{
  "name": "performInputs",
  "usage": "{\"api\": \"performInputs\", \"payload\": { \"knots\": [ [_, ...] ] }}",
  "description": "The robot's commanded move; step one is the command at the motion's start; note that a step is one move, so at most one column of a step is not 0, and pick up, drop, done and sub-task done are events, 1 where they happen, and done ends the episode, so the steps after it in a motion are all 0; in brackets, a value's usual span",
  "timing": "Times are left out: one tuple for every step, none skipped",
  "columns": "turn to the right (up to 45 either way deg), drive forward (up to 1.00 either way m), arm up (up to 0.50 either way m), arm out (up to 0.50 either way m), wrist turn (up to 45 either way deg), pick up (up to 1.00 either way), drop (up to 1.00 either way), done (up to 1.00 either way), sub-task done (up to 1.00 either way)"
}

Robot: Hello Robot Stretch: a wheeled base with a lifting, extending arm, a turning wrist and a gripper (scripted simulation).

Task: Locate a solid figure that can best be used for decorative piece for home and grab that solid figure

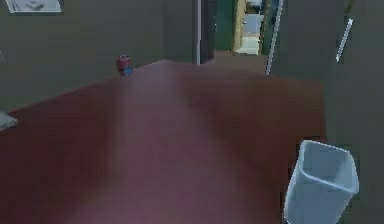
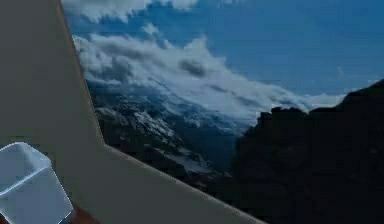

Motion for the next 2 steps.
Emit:
{"api": "performInputs", "payload": {
  "knots": [
    [-45.0, 0.0, 0.0, 0.0, 0.0, 0.0, 0.0, 0.0, 0.0],
    [-12.0, 0.0, 0.0, 0.0, 0.0, 0.0, 0.0, 0.0, 0.0]
  ]
}}
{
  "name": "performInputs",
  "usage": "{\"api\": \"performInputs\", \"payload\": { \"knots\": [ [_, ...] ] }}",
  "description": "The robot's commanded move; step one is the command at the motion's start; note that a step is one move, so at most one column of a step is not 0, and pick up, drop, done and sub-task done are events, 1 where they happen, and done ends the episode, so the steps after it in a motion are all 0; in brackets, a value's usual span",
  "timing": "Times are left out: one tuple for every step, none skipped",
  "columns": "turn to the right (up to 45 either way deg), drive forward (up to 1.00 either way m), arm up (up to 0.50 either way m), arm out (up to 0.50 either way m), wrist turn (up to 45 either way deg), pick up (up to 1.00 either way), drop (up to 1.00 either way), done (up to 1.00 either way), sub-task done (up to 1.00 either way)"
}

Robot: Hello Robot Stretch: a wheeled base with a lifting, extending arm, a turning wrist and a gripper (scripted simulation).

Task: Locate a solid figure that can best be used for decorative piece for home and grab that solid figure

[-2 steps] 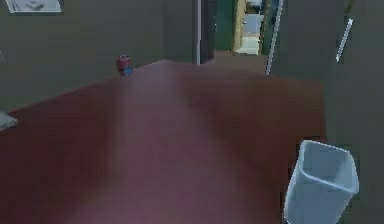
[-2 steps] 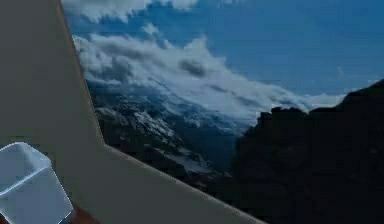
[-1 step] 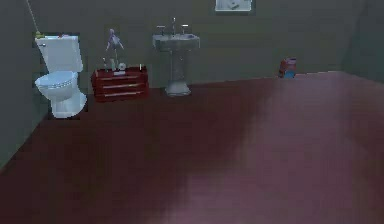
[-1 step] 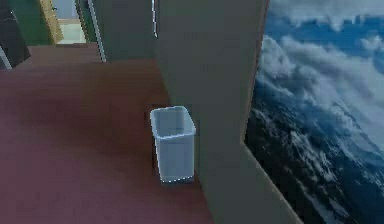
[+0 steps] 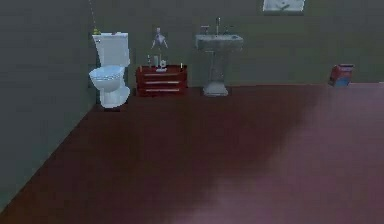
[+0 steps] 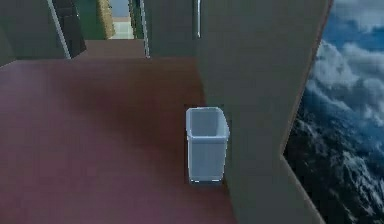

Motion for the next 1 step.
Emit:
{"api": "performInputs", "payload": {
  "knots": [
    [-3.0, 0.0, 0.0, 0.0, 0.0, 0.0, 0.0, 0.0, 0.0]
  ]
}}
